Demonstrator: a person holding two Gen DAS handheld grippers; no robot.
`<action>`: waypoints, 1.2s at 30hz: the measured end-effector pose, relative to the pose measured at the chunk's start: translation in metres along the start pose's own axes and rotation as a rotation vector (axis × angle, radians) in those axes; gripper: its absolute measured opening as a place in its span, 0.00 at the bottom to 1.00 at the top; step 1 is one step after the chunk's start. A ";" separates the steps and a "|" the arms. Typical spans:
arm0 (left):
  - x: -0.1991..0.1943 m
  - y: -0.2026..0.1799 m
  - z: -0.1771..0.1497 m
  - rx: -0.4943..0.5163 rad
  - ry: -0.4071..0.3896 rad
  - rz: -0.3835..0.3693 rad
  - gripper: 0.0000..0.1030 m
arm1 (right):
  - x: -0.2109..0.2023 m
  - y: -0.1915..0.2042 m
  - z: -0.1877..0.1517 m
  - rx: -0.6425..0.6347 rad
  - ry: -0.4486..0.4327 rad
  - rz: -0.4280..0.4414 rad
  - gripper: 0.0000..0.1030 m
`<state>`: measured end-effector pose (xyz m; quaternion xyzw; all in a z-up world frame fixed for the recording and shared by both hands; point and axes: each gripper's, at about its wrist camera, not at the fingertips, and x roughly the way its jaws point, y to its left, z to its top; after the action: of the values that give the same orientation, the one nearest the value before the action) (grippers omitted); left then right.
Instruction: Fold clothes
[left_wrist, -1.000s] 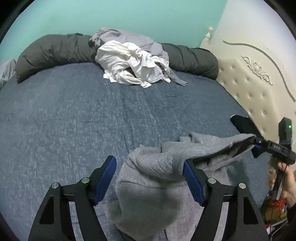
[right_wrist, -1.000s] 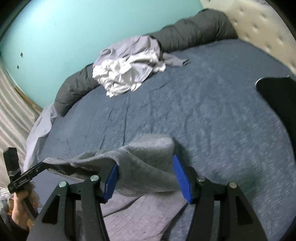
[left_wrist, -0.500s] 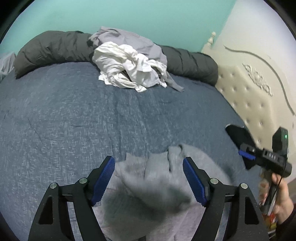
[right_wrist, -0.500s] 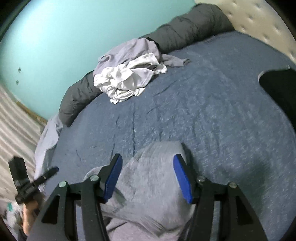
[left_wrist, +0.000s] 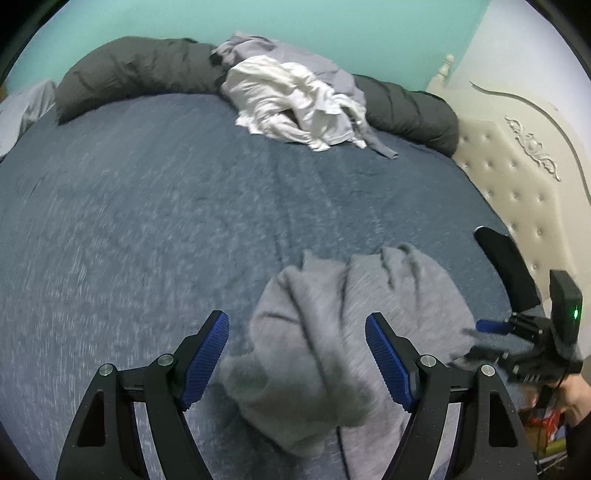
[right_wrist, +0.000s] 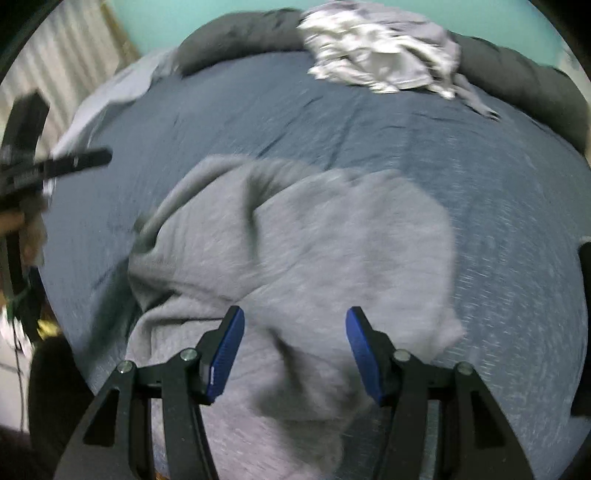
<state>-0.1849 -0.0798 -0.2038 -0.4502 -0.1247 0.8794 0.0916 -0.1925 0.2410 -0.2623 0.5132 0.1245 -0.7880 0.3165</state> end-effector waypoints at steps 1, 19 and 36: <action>-0.001 0.002 -0.004 -0.005 -0.005 0.001 0.77 | 0.006 0.005 0.001 -0.011 0.008 -0.002 0.56; 0.013 0.029 -0.046 -0.091 -0.055 -0.051 0.77 | 0.037 -0.002 0.018 -0.026 -0.028 -0.056 0.05; 0.054 -0.028 -0.041 0.072 0.022 -0.147 0.77 | -0.056 -0.136 0.099 0.241 -0.245 -0.235 0.02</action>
<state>-0.1816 -0.0325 -0.2598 -0.4458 -0.1247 0.8693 0.1735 -0.3352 0.3149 -0.1861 0.4298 0.0488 -0.8852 0.1713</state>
